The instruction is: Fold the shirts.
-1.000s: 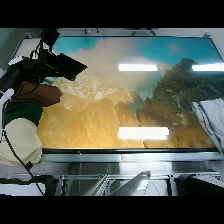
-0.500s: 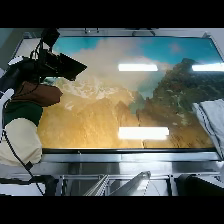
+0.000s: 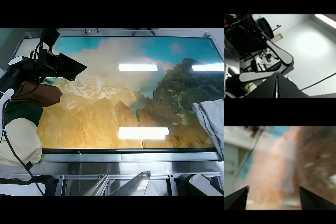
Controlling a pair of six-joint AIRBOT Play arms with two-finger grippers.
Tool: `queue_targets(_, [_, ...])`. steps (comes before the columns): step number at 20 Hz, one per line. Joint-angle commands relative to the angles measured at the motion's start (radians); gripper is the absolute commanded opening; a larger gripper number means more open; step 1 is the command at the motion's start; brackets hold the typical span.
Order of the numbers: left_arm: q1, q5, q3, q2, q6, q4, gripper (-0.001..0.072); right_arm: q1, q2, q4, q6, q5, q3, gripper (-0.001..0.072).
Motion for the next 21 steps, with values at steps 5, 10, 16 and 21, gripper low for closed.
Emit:
queue_targets(5, [-0.029,-0.026,-0.001,0.001,0.022,0.207,0.0001,0.608,-0.035,0.098,-0.057,-0.02,-0.009,0.0578])
queue_targets(10, [-0.122,0.023,0.0,0.0,0.0,0.262,0.0002,0.695,-0.08,0.112,-0.048,-0.047,-0.009,0.0323])
queue_targets(16, [-0.151,0.048,0.0,0.0,-0.004,0.262,0.0003,0.695,-0.083,0.116,-0.045,-0.015,-0.009,0.0323])
queue_targets(21, [-0.15,0.047,0.0,0.0,-0.005,0.261,0.0003,0.695,-0.083,0.116,-0.045,-0.014,-0.009,0.0323])
